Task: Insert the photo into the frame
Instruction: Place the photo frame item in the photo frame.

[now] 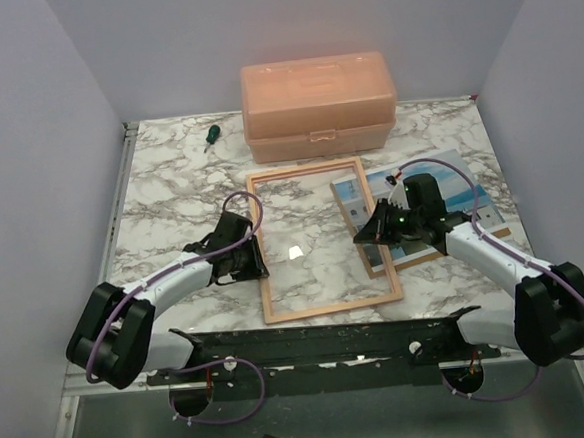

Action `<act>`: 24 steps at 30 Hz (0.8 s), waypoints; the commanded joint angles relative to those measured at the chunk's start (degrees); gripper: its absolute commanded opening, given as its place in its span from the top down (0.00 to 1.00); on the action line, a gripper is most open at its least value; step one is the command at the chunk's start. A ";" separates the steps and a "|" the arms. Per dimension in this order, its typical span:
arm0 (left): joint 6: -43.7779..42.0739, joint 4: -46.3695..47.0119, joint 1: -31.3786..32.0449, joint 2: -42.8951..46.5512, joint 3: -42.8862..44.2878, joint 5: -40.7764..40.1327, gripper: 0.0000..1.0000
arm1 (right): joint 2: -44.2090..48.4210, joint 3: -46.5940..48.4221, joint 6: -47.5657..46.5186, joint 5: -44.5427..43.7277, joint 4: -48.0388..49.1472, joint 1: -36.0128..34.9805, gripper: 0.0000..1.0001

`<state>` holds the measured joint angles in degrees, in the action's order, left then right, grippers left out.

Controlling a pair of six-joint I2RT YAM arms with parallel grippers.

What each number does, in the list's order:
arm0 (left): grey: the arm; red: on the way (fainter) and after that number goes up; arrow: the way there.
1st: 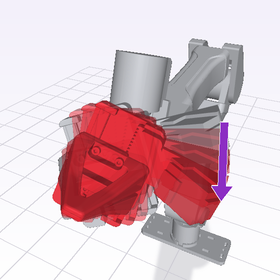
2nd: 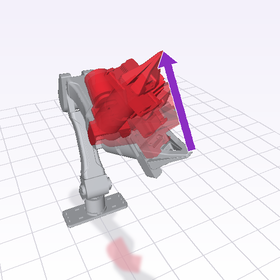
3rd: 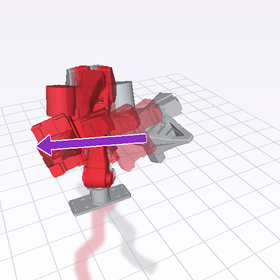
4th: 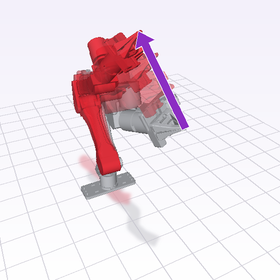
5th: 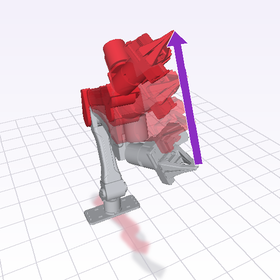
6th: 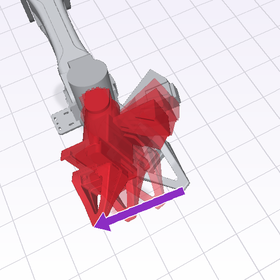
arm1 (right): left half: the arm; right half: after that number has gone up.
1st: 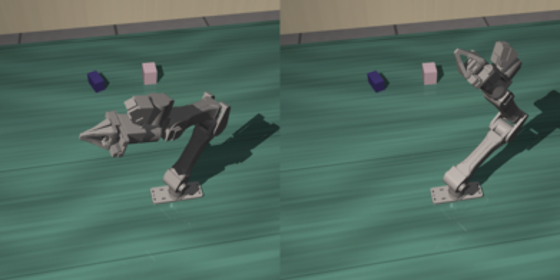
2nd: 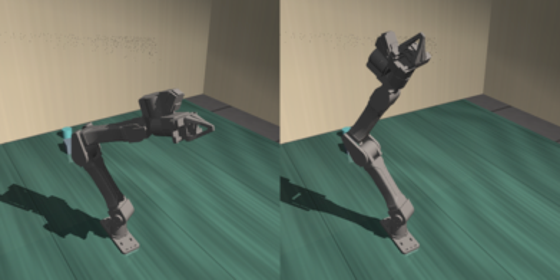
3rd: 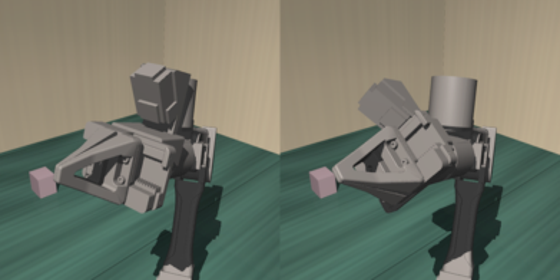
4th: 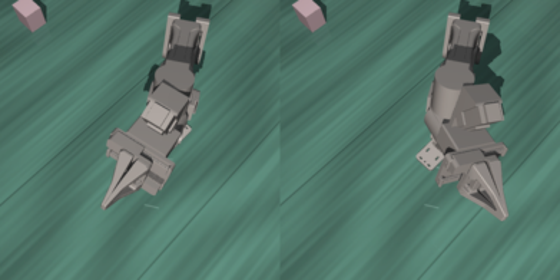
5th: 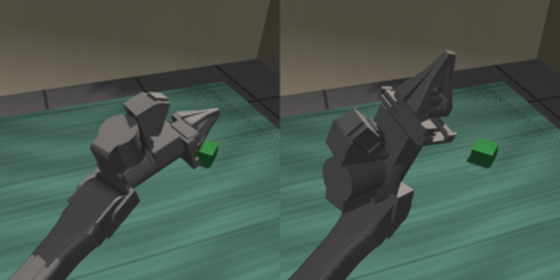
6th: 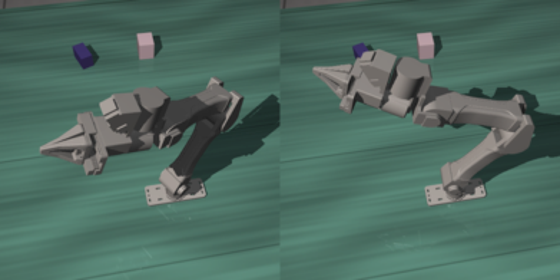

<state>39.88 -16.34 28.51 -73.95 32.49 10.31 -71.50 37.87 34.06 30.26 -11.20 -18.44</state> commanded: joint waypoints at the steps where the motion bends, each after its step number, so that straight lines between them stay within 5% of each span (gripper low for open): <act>1: -1.35 0.06 3.29 -2.03 1.89 -3.61 0.78 | 1.70 -0.47 -0.42 0.38 -2.76 -0.47 0.99; 8: -1.65 -1.32 8.63 -1.45 1.55 -6.16 1.00 | 2.91 1.45 -2.01 0.46 -6.47 -0.41 0.99; 19: 1.51 -1.71 9.81 4.87 -2.35 -5.72 1.00 | 5.08 2.71 -2.30 0.10 -8.57 -0.51 0.99; 24: 1.93 -3.91 9.77 7.75 -1.67 -5.71 0.62 | 5.83 4.03 -2.24 0.78 -8.42 -0.47 0.99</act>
<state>41.98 -18.70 37.60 -69.38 30.57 3.16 -67.33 39.03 32.86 29.95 -20.08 -18.44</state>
